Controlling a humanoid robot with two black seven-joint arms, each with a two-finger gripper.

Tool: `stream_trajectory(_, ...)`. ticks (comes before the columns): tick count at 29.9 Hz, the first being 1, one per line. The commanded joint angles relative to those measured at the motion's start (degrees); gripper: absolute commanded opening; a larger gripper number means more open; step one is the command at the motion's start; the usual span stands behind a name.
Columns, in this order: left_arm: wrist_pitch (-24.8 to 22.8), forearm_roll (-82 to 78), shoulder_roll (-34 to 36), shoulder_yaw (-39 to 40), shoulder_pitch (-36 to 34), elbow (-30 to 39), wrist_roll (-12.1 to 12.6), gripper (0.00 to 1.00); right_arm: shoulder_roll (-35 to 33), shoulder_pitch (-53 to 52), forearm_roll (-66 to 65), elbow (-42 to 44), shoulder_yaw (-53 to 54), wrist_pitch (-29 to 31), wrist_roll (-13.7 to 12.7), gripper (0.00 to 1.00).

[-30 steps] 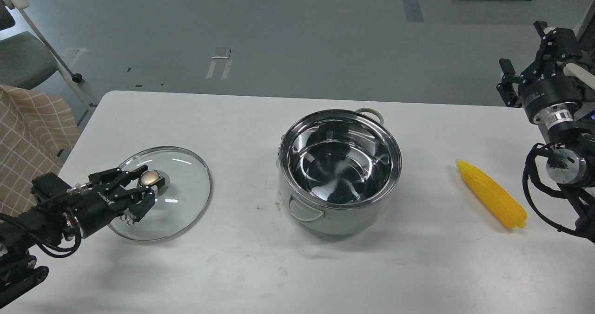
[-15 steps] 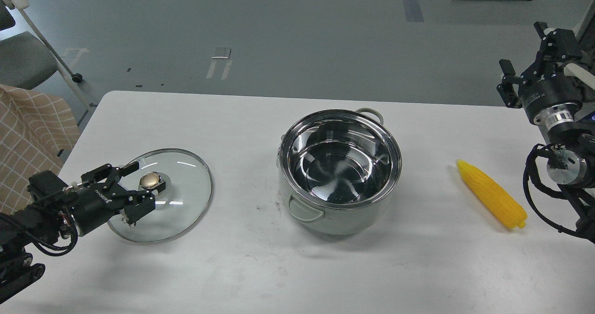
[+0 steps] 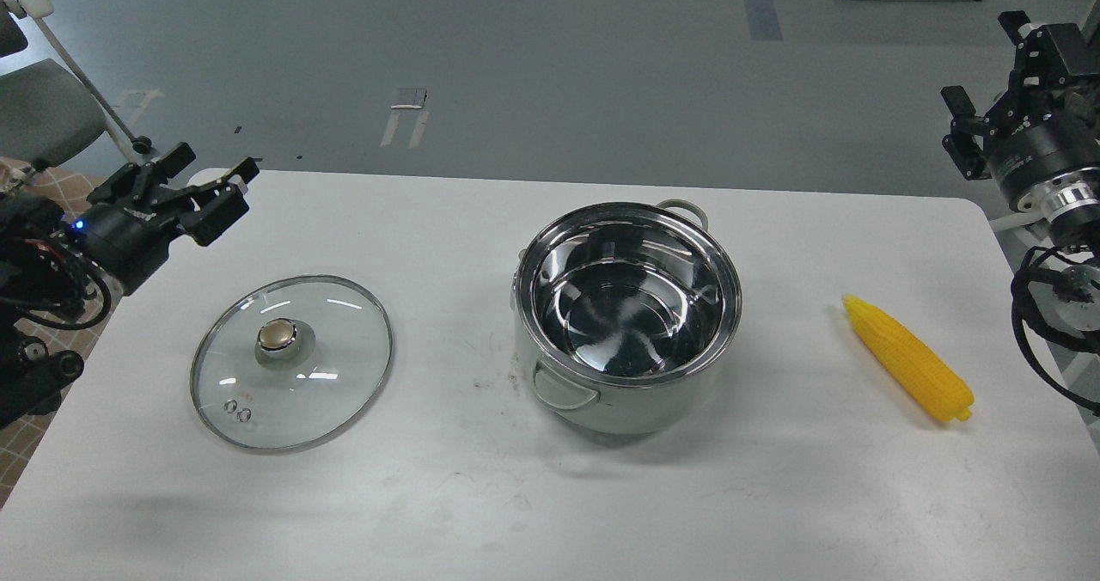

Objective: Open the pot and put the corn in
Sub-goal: 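Open the left gripper and raise the left arm away from the lid, then lower the right gripper onto the yellow corn cob and grasp it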

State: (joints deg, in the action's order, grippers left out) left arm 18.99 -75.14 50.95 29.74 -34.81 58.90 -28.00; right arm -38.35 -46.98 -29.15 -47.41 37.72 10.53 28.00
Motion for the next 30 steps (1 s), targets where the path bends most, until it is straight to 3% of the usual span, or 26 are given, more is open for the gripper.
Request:
stream_trajectory(1, -9.56, 13.30, -3.03, 0.58, -6.57, -0.01, 0.00, 0.95, -5.84, -5.12, -8.96, -3.20, -7.62, 0.37, 0.00, 1.00)
stream_trajectory(5, -19.23, 30.35, -5.95, 0.93, -10.80, -0.10, 0.00, 0.96, -14.88, -9.17, -20.11, -9.35, -16.77, 0.37, 0.00, 1.00)
stream_trajectory(13, -26.45, 43.92, -8.93, 3.47, -12.83, 0.17, 0.00, 0.96, -24.92, -10.77, -51.31, -14.89, -26.98, 0.10, 0.00, 1.00)
stream_trajectory(18, -32.69, 50.86, -11.48, 7.08, -12.57, 0.08, 0.00, 0.97, -25.81, -10.32, -59.86, -16.40, -31.90, -0.51, 0.00, 1.00)
stream_trajectory(24, -32.88, 52.38, -13.59, 7.70, -12.30, 0.17, 0.00, 0.97, -24.41, -8.75, -68.56, -15.79, -35.95, -0.60, 0.00, 1.00)
stream_trajectory(30, -32.79, 52.29, -13.59, 7.79, -12.04, 1.48, 0.00, 0.97, -17.30, -5.32, -71.21, -10.79, -36.05, -2.61, 0.00, 1.00)
